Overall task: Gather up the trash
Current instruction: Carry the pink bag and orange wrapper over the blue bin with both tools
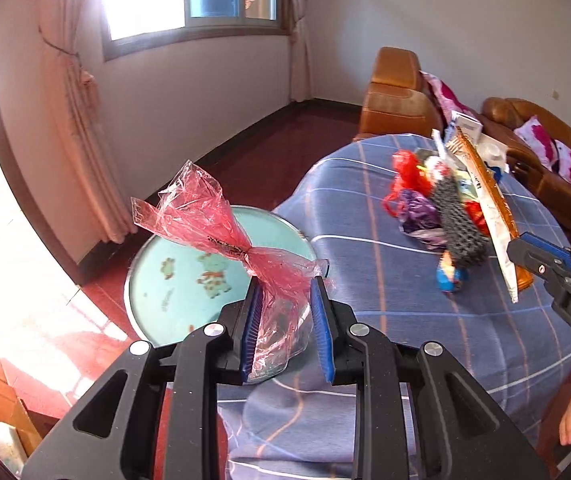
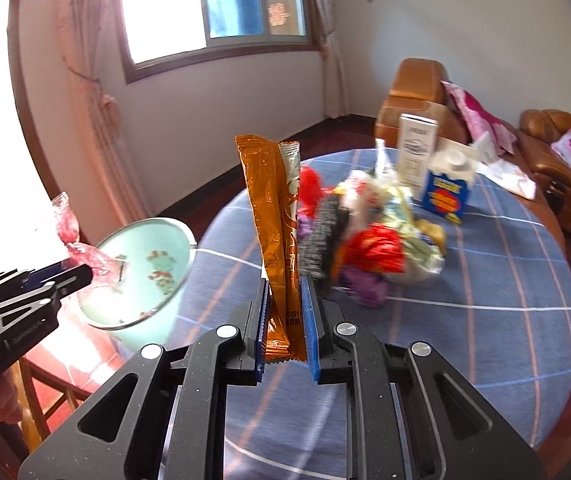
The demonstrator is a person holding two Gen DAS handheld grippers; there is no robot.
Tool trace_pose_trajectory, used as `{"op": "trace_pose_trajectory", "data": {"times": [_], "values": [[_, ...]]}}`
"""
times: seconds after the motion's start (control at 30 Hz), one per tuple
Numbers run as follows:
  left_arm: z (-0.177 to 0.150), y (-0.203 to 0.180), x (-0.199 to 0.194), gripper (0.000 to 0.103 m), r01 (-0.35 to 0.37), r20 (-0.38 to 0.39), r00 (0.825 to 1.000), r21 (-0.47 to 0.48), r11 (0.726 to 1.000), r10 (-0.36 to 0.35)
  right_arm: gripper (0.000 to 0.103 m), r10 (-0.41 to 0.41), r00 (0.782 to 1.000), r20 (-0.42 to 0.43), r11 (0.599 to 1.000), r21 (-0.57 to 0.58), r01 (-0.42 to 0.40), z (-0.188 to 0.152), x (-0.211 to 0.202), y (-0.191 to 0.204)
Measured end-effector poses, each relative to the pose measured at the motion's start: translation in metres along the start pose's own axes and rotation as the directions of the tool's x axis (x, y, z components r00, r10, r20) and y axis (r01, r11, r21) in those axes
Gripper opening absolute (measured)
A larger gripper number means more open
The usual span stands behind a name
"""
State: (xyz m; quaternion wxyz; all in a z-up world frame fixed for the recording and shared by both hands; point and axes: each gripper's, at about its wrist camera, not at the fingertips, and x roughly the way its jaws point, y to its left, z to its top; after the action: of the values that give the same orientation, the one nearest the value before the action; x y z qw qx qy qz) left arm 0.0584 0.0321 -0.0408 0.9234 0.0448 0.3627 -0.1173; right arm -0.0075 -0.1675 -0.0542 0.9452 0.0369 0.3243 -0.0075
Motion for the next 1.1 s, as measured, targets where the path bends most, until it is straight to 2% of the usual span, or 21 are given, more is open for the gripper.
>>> {"op": "trace_pose_trajectory", "data": {"times": [0.33, 0.6, 1.1], "values": [[0.0, 0.028, 0.007, 0.025, -0.047, -0.009, 0.999, -0.021, 0.999, 0.046, 0.017, 0.067, 0.998, -0.023, 0.995, -0.071, -0.068, 0.01, 0.026, 0.053], [-0.004, 0.052, 0.025, 0.025, -0.06, -0.05, 0.997, -0.051, 0.997, 0.057, 0.017, 0.098, 0.994, -0.054, 0.989, -0.108, -0.103, 0.012, 0.045, 0.084], [-0.009, 0.086, 0.064, 0.025, -0.07, -0.129, 0.99, -0.098, 0.993, 0.057, 0.017, 0.127, 0.98, -0.151, 0.979, -0.137, -0.148, 0.014, 0.1, 0.122]]}}
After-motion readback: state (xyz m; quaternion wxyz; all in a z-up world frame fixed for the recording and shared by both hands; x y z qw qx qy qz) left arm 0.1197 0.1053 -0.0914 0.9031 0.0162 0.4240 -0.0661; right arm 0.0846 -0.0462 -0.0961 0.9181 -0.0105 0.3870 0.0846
